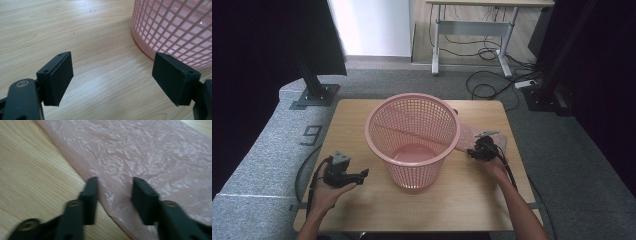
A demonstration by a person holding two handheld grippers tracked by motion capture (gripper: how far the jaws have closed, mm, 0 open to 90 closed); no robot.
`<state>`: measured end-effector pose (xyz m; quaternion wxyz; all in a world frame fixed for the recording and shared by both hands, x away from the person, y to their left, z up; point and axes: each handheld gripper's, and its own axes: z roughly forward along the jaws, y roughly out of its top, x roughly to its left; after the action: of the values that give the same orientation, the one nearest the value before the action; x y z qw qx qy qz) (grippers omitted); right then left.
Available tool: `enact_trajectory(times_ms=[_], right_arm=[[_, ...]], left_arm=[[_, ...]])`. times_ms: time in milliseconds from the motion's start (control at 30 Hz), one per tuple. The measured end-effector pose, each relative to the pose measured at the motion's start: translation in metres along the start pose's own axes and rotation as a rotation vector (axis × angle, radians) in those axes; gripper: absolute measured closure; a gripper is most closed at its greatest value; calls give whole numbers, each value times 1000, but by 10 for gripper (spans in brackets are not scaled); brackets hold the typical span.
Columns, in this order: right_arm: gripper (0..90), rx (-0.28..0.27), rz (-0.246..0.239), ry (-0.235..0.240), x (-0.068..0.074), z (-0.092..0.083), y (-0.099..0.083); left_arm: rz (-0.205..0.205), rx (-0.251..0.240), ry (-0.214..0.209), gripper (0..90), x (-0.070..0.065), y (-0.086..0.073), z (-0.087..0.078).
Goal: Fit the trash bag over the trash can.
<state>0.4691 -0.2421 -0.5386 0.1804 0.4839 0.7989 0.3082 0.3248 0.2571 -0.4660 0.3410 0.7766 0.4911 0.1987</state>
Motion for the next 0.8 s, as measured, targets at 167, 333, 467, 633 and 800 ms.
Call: enact_trajectory(times_ms=[167,333,467,633,800], right_arm=[[817,10,-45,25,0,-3,-1],[881,20,-59,21,1,-6,-2],[892,18,-26,46,1,-22,-17],[893,9,-40,40,5,-53,-39],[892,-14,-11,49,4,-79,-57]], left_arm=[[-3,5,2,175,0,-2,-1],[-5,-8,-2,174,3,0,-2],[-13,-16,0,177,6,0,-4],[2,-12,-11,181,5,-1,-4],[19,-23,-45,182,2,1,-3]])
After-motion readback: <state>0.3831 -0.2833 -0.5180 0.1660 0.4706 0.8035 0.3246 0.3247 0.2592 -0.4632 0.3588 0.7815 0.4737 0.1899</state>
